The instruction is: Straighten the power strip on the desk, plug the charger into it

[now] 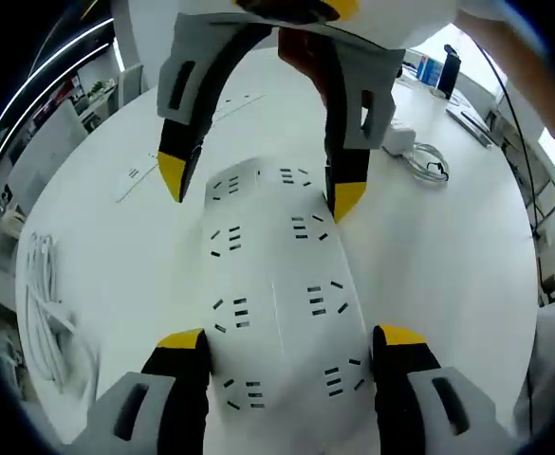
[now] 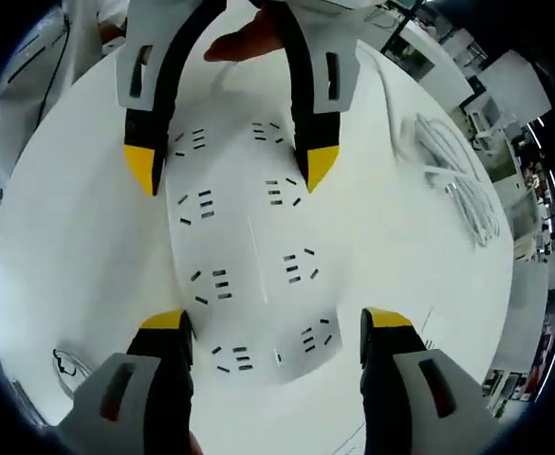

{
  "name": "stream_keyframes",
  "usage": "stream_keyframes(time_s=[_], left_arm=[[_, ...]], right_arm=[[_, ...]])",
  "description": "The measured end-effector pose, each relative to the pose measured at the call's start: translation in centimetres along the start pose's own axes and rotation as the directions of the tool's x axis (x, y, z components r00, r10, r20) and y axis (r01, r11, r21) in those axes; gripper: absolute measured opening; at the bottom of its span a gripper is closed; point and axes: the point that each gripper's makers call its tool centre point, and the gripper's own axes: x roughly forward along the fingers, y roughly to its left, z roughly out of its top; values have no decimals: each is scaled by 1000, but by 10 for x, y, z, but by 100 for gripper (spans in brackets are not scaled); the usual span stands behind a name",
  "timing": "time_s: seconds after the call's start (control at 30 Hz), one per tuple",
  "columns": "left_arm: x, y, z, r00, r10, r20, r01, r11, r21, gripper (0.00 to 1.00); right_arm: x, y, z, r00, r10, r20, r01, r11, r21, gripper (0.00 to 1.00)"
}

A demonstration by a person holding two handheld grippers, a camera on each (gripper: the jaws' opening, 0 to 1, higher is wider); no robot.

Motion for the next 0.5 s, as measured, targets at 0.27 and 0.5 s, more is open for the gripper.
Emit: stream_keyframes(time_s=[0.27,0.5], left_arm=[[0,1,-1,1000,0,1,0,1000,1,71],[1,1,-1,1000,-8,7,8,1000,14,71]], right_arm=[[4,5,1,998,67,-12,-67,998,-14,63],[5,6,1,997,71,-1,-71,997,-1,62]])
